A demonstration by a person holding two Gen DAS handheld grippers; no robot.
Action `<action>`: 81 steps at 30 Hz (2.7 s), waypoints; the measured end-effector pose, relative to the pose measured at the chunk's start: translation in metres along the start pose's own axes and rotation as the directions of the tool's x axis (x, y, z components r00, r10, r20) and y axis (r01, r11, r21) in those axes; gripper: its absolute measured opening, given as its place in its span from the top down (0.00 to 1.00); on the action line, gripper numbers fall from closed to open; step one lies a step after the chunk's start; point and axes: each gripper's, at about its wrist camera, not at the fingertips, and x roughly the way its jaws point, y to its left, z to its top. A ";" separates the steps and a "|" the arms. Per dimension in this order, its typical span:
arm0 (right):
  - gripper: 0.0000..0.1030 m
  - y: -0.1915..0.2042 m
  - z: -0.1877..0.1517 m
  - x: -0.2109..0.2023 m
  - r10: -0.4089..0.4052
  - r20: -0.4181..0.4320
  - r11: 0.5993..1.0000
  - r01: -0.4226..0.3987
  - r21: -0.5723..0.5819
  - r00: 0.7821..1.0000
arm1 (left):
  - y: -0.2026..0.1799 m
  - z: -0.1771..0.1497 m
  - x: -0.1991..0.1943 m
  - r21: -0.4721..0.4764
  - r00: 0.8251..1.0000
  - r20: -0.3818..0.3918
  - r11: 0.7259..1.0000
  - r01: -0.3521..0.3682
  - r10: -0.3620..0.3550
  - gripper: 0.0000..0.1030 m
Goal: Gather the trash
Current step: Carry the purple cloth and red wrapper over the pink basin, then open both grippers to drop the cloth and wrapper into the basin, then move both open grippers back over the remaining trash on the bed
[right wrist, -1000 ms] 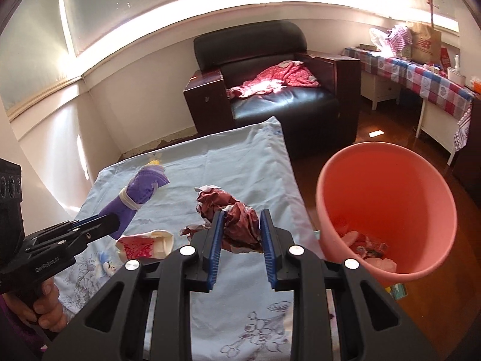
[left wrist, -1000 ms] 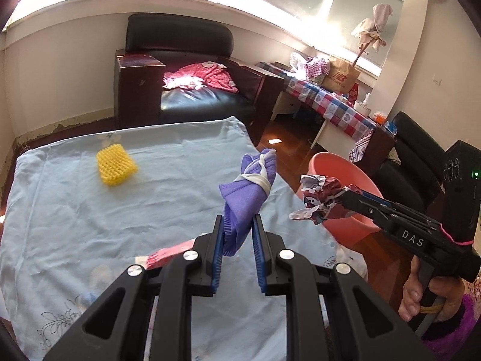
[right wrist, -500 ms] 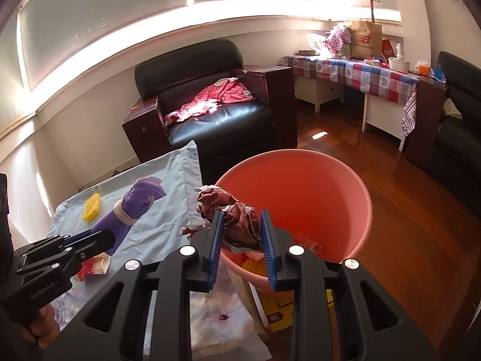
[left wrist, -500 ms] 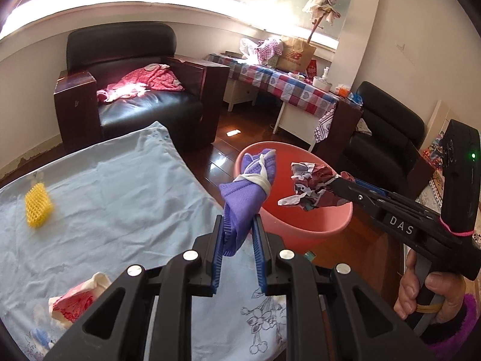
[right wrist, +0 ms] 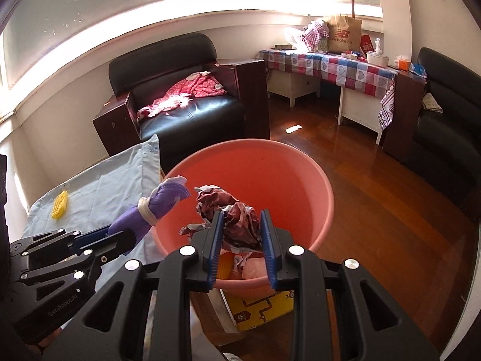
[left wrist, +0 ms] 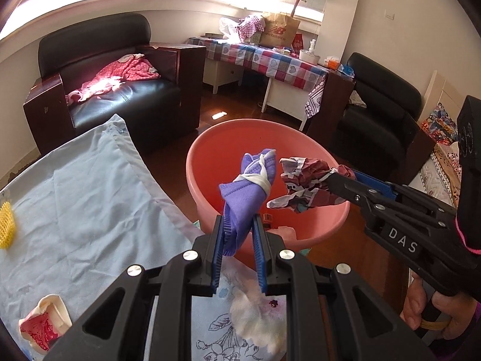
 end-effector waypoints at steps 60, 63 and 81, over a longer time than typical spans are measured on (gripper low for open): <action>0.63 0.039 -0.015 0.004 0.097 -0.062 0.993 -0.100 -0.059 0.993 | 0.053 -0.037 -0.057 -0.067 0.999 0.052 0.998 -0.007 0.010 0.44; 0.63 0.054 -0.019 0.000 0.129 -0.070 0.988 -0.134 -0.074 0.989 | 0.069 -0.049 -0.073 -0.074 0.997 0.057 0.996 -0.039 0.043 0.44; 0.63 0.126 -0.039 0.009 0.241 -0.169 0.957 -0.263 -0.120 0.956 | 0.178 -0.107 -0.128 -0.068 0.976 -0.020 0.974 -0.217 0.216 0.51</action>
